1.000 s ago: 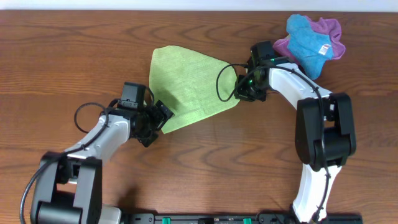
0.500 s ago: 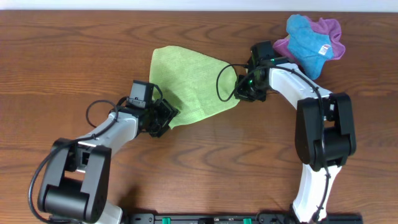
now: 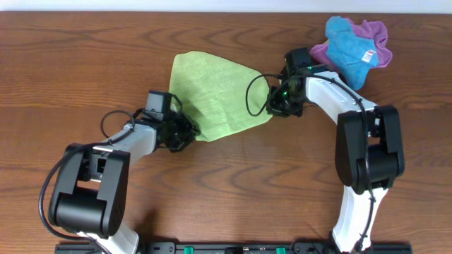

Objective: Fold the cloth
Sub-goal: 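Lift the towel with both grippers and carry it toward the far edge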

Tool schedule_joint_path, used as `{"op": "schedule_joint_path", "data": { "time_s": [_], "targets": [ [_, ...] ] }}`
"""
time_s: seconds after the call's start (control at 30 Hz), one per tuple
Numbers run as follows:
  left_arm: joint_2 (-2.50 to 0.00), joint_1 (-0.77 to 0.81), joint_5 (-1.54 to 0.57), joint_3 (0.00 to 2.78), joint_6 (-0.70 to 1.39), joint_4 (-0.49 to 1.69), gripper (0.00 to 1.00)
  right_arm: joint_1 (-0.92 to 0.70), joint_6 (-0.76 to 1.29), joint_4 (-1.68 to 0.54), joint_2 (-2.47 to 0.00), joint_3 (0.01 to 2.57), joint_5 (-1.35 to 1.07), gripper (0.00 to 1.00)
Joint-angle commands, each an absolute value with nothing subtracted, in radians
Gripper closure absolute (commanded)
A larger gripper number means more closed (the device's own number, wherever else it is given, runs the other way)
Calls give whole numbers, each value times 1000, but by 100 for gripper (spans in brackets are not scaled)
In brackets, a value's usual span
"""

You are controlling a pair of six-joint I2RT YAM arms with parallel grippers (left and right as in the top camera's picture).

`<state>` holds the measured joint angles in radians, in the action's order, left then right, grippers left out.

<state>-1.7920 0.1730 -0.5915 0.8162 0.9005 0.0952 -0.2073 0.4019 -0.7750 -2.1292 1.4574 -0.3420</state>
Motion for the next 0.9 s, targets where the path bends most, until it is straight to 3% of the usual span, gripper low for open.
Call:
{"op": "schedule_joint_path", "data": {
  "time_s": [0.0, 0.27, 0.47, 0.87],
  "targets": [
    [-1817, 116, -658, 863, 753, 158, 94, -211, 403, -821, -2147, 1444, -356, 99],
    [-1817, 65, -674, 1014, 499, 508, 94, -247, 384, -945, -2107, 1444, -387, 99],
    [-1817, 65, -708, 1081, 448, 653, 94, -304, 377, -1006, -1993, 1444, -408, 99],
    [-1817, 65, -676, 1330, 442, 652, 94, -282, 457, -681, -1842, 1464, -392, 99]
  ]
}}
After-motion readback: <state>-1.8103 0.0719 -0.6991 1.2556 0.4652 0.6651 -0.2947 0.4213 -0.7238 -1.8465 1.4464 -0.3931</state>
